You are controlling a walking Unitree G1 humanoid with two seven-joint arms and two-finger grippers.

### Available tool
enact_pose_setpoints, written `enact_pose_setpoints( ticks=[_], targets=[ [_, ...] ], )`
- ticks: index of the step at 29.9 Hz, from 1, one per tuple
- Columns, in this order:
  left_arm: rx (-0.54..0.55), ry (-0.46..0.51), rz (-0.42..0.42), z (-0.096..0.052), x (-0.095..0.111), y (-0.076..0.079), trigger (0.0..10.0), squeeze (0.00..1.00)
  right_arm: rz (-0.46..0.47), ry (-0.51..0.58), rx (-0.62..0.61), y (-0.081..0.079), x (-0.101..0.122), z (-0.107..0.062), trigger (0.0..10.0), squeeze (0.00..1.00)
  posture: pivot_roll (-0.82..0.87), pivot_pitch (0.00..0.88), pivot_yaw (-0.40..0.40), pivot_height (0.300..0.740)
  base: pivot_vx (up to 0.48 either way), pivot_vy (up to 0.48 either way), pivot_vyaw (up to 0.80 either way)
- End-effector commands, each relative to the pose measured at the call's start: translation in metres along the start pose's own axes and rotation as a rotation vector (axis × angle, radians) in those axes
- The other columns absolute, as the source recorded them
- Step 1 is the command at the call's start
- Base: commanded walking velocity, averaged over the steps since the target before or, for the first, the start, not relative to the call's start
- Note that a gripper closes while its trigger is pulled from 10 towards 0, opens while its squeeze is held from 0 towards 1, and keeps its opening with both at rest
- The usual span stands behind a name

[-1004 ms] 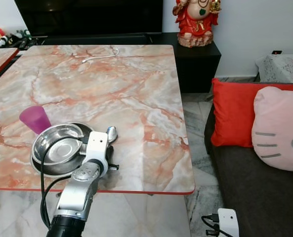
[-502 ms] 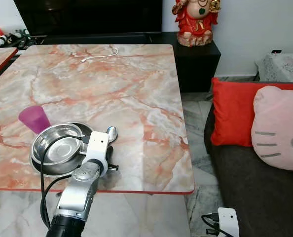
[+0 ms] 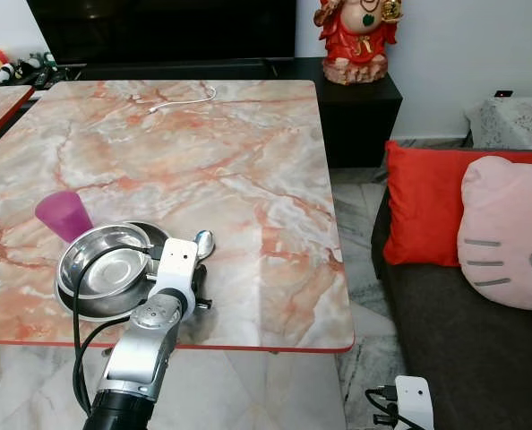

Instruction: Setting the table

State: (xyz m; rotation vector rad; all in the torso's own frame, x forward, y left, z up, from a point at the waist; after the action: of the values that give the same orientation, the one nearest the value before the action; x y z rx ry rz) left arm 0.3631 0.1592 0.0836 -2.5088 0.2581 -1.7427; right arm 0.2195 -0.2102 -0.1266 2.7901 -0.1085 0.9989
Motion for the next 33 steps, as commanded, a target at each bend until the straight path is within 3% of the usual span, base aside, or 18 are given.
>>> enact_pose_setpoints(
  ticks=[1, 16, 19, 20, 22, 24, 30, 33],
  targets=[
    [0.006, -0.009, 0.012, 0.0, -0.002, -0.001, 10.0, 0.0, 0.003, -0.004, 0.004, -0.002, -0.001, 0.0, 10.0, 0.0, -0.05, 0.075, 0.023, 0.732, 0.0, 0.0, 0.0],
    [0.024, 0.196, 0.049, -0.005, 0.044, 0.0, 10.0, 0.0, 0.002, -0.006, 0.001, 0.001, -0.001, 0.0, 10.0, 0.0, -0.05, 0.074, 0.019, 0.732, 0.0, 0.0, 0.0],
    [0.027, 0.282, 0.056, -0.009, 0.06, 0.001, 10.0, 0.0, 0.002, -0.007, 0.001, 0.001, -0.001, 0.0, 10.0, 0.0, -0.05, 0.073, 0.019, 0.732, 0.0, 0.0, 0.0],
    [0.019, 0.368, 0.035, -0.015, 0.075, 0.002, 10.0, 0.0, 0.003, -0.007, 0.002, 0.001, -0.001, 0.0, 10.0, 0.0, -0.05, 0.072, 0.019, 0.732, 0.0, 0.0, 0.0],
    [0.026, 0.402, 0.026, -0.017, 0.08, 0.001, 10.0, 0.0, 0.003, -0.007, 0.003, 0.001, -0.001, 0.0, 10.0, 0.0, -0.05, 0.072, 0.019, 0.732, 0.0, 0.0, 0.0],
    [0.059, 0.47, 0.02, -0.024, 0.086, -0.005, 10.0, 0.0, 0.004, -0.008, 0.003, 0.001, -0.002, 0.0, 10.0, 0.0, -0.06, 0.07, 0.022, 0.732, 0.0, 0.0, 0.0],
    [0.106, 0.516, 0.053, -0.031, 0.089, -0.013, 10.0, 0.0, 0.006, -0.009, 0.001, 0.001, -0.003, 0.0, 10.0, 0.0, -0.06, 0.068, 0.022, 0.732, 0.0, 0.0, 0.0],
    [0.213, 0.577, 0.084, -0.048, 0.09, -0.037, 10.0, 0.0, 0.008, -0.013, 0.0, 0.001, -0.004, -0.001, 10.0, 0.0, -0.06, 0.063, 0.022, 0.732, 0.0, 0.0, 0.0]
  ],
)
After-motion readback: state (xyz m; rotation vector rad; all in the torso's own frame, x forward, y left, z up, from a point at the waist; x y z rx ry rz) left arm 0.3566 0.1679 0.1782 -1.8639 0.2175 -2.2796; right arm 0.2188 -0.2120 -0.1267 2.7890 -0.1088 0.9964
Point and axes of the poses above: a point about 5 cm out from each wrist's last joint towards the gripper, its own z axis pointing out of the wrist towards the gripper, its own x axis along the axis of the wrist's last joint, y = z × x, the point moved 6 cm from there along z, pointing out of the wrist towards the gripper
